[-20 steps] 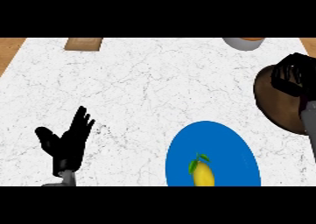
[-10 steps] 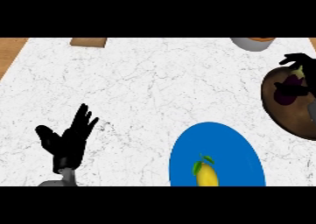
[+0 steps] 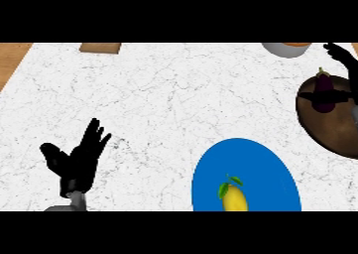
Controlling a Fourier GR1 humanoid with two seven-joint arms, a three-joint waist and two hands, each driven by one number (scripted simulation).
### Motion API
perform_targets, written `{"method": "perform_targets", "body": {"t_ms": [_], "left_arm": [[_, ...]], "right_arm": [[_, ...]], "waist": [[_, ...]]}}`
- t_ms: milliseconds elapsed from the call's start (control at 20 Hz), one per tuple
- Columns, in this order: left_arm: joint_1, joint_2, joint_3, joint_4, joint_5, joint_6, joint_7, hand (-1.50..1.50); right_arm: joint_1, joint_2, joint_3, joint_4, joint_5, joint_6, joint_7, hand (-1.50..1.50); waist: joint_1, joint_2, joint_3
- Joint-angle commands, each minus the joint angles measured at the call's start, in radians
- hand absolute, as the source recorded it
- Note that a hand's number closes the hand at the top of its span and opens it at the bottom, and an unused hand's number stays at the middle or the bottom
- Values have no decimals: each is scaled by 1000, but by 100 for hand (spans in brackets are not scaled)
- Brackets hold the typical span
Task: Pick the eggplant from the plate and place it in the pan
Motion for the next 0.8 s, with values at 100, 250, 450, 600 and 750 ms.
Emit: {"method": "perform_targets", "body": {"t_ms": [100,250,450,600,750], "left_arm": [[20,-8,4,17,-15,25,-8,0],[35,-10,3,-14,-6,25,3,0],[45,-4,-5,-31,-3,13,21,0],[19,12,20,-23,-2,27,39,0],[67,12,12,-41,13,-1,26,0]], "right_arm": [[-17,-49,-153,91,-176,216,-96,-150],[-10,-144,-202,132,-235,414,-103,-150],[10,-232,-226,170,-266,605,-127,-150],[96,-272,-230,178,-282,749,-218,-150],[137,-271,-225,166,-294,836,-266,-150]], "waist": [[-18,-2,-3],[-27,-8,-3],[-18,-4,-3],[-38,-9,-3],[-40,-15,-4]]}}
